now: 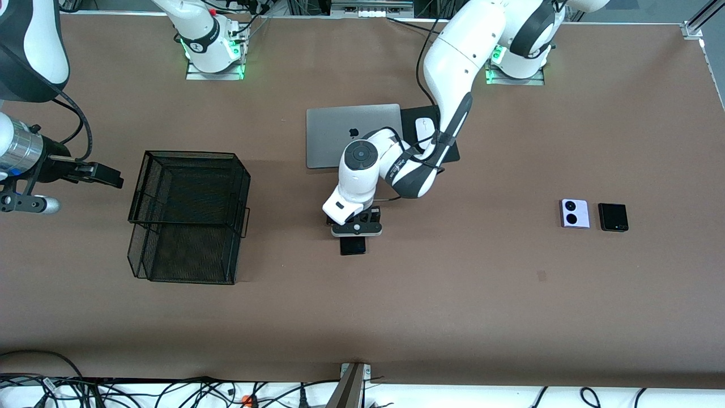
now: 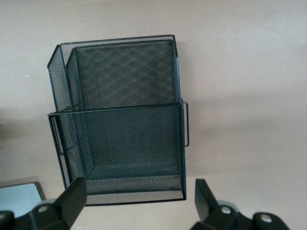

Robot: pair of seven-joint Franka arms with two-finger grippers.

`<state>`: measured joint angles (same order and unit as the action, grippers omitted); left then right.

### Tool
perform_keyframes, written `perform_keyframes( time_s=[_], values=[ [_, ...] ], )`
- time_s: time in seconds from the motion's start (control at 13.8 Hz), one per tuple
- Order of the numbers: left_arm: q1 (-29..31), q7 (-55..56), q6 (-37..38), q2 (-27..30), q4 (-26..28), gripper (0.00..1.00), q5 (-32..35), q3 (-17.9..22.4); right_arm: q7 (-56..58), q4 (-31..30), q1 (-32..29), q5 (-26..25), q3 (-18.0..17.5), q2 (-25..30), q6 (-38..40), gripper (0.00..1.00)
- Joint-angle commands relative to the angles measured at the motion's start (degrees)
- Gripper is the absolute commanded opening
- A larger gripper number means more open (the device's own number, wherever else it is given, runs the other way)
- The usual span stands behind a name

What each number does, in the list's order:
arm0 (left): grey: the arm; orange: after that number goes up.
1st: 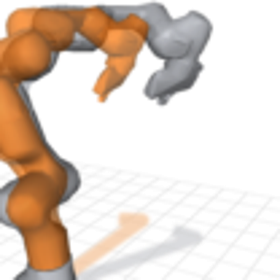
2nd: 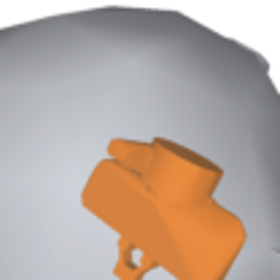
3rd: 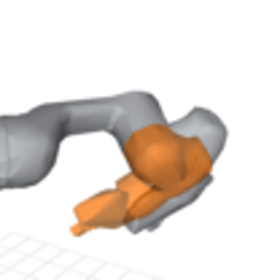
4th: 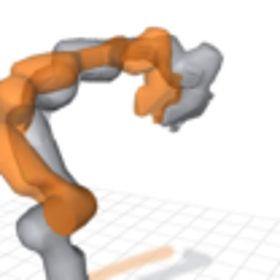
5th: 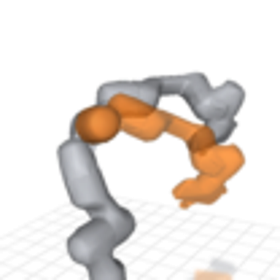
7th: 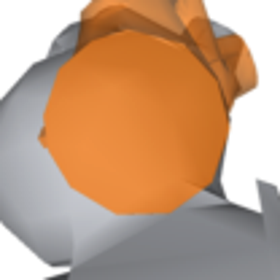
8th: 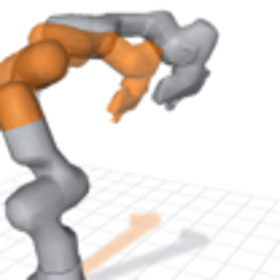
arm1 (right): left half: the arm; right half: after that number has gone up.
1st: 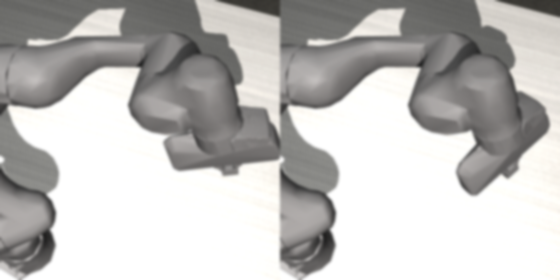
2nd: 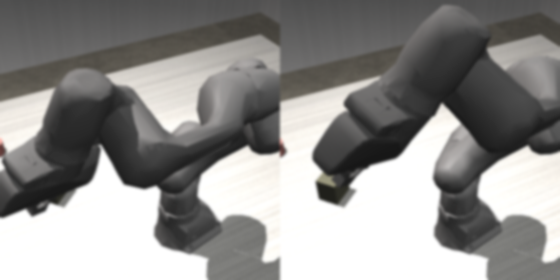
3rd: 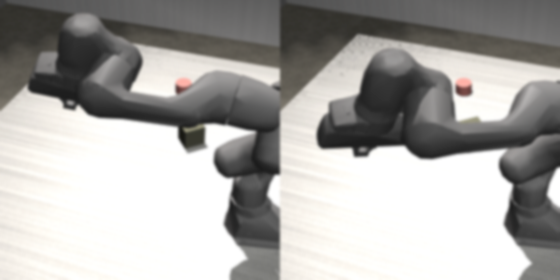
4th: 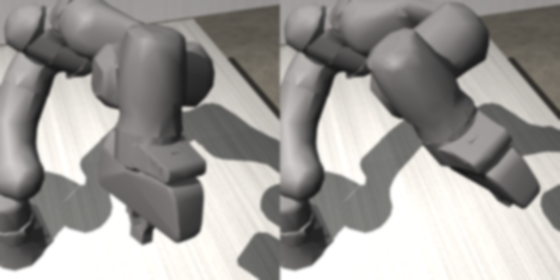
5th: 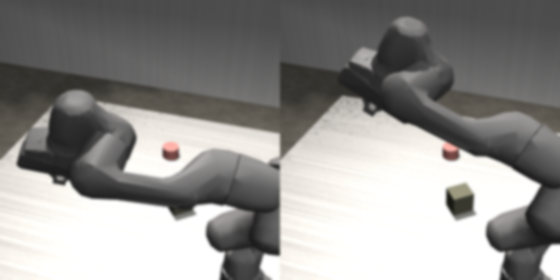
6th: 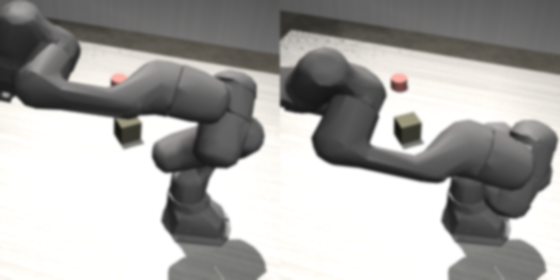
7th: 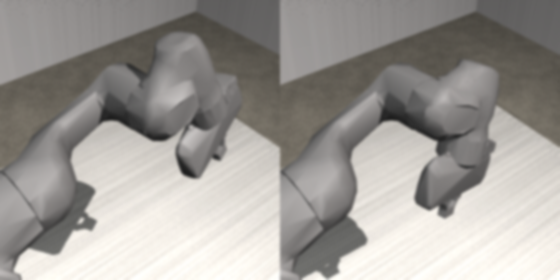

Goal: Place phones with both arms
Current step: 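Carry the black bar phone beside the laptop with the left gripper, then release the black phone and move the left gripper to the white phone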

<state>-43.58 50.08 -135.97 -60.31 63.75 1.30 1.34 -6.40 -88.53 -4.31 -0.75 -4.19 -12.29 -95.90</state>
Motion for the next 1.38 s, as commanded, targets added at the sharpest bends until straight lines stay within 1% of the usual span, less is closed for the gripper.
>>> perform_keyframes(
  time_s=[0.0,0.15,0.29,0.44,0.58,0.8,0.95,1.09,1.16,1.31],
  values=[
    [-0.4,1.0,1.0,0.0,-2.1,1.0,-0.7,0.9,0.6,0.8,-0.3,0.7,0.1,-0.1,1.0,1.0],
    [0.4,0.6,5.6,1.6,-2.1,1.0,-0.9,0.8,0.5,0.8,-0.3,0.7,0.1,-0.1,1.0,1.0],
    [2.9,-0.9,10.9,4.3,-2.0,1.0,-1.0,0.5,0.5,0.8,-0.3,0.7,0.1,-0.1,1.0,1.0],
    [6.2,-6.8,16.1,7.2,-1.0,1.0,-1.4,-0.1,0.6,0.8,-0.3,0.7,0.1,-0.1,1.0,1.0],
    [9.8,-11.2,20.9,9.4,1.1,1.0,-2.2,-0.5,0.4,0.9,-0.3,0.7,0.1,-0.1,1.0,1.0],
    [15.3,-20.2,24.5,14.5,7.8,1.0,-2.1,-0.4,0.1,0.9,0.0,0.7,-0.1,-0.1,1.0,1.0],
    [19.0,-23.8,27.5,15.8,8.8,1.0,-1.5,-0.4,-0.4,0.9,0.5,0.7,-0.6,-0.1,1.0,1.0],
    [22.8,-31.4,30.0,16.1,9.0,1.0,-1.3,-0.3,-3.7,0.8,4.1,0.7,-0.6,-0.3,1.0,1.0],
    [24.2,-34.7,30.3,16.9,10.0,1.0,-1.0,0.0,-6.2,0.8,5.4,0.8,-0.5,-0.9,0.9,1.0],
    [28.1,-39.9,30.3,19.6,13.8,1.0,1.3,0.1,-9.8,0.8,10.2,1.7,-0.6,-3.1,-0.2,1.0]
  ],
)
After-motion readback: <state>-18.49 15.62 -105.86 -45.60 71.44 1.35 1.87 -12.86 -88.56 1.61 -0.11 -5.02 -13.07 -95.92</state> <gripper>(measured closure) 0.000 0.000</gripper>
